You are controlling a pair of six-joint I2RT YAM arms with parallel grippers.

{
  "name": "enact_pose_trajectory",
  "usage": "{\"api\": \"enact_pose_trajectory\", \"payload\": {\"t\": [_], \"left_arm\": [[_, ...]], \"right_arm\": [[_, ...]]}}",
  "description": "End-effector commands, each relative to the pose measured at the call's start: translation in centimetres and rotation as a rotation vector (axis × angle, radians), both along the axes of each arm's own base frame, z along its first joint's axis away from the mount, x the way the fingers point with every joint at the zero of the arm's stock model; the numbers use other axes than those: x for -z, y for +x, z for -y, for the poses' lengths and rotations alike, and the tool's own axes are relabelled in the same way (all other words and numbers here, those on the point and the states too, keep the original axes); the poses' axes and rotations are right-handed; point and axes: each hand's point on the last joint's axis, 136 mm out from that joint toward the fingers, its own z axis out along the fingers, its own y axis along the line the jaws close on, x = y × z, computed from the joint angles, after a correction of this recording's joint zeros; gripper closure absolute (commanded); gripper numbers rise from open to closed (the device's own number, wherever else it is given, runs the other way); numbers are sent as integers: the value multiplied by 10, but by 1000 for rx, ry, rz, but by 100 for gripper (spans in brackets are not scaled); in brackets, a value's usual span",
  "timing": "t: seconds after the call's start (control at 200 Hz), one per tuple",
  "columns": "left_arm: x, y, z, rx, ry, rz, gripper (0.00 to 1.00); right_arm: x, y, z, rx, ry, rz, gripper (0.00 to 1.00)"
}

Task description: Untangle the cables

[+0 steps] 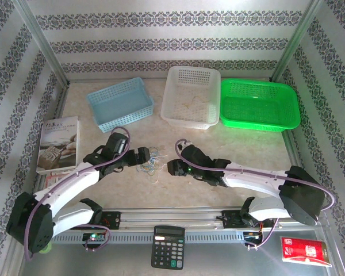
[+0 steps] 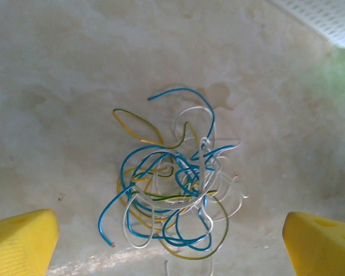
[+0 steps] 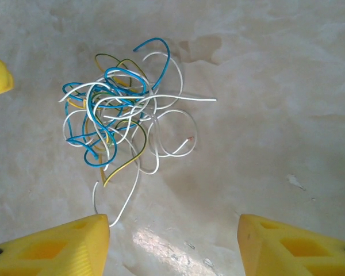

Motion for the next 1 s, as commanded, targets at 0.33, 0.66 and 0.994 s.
{"api": "enact_pose_trajectory", "payload": {"t": [0.33, 0.66, 0.994], "left_arm": [[33, -7, -23, -37, 235, -67, 0], [42, -10, -25, -73, 218, -90, 0], [37, -13, -29, -85, 204, -60, 0]], "right_arm": [[2, 5, -52, -64, 65, -48, 55], [18, -3, -81, -88, 76, -134, 61], [37, -4, -85, -57, 60, -188, 64]]}}
